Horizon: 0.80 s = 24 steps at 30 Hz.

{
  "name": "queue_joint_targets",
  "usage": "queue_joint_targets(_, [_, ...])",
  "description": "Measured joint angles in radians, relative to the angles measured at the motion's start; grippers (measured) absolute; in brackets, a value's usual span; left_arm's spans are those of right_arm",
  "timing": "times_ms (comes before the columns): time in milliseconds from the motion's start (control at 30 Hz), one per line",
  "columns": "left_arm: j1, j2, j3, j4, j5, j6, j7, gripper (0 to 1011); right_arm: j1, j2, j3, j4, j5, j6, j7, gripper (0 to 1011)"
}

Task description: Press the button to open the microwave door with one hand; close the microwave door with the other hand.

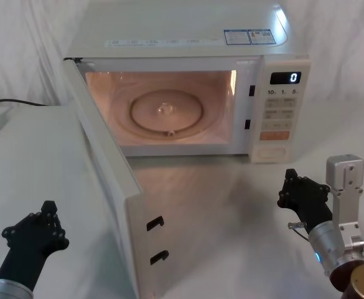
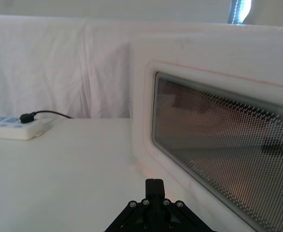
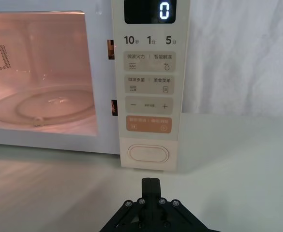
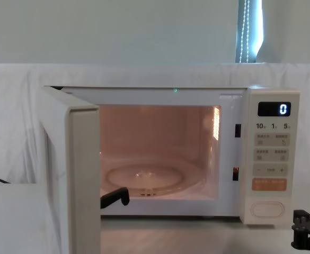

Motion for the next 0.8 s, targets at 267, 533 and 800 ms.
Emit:
queue_joint_targets(267, [-0.005, 0.0, -0.011, -0.036, 0.0, 0.014, -0.049, 0, 0.0, 0.0, 0.0, 0.0, 0.0, 0.0, 0.0, 0])
queue_joint_targets(533, [-0.045, -0.008, -0.016, -0.068, -0.004, 0.025, -0.092, 0, 0.0, 0.0, 0.0, 0.0, 0.0, 0.0, 0.0, 0])
queue_joint_targets(800, [-0.085, -0.015, -0.009, -0.078, 0.003, 0.024, -0.114, 0, 0.0, 0.0, 0.0, 0.0, 0.0, 0.0, 0.0, 0])
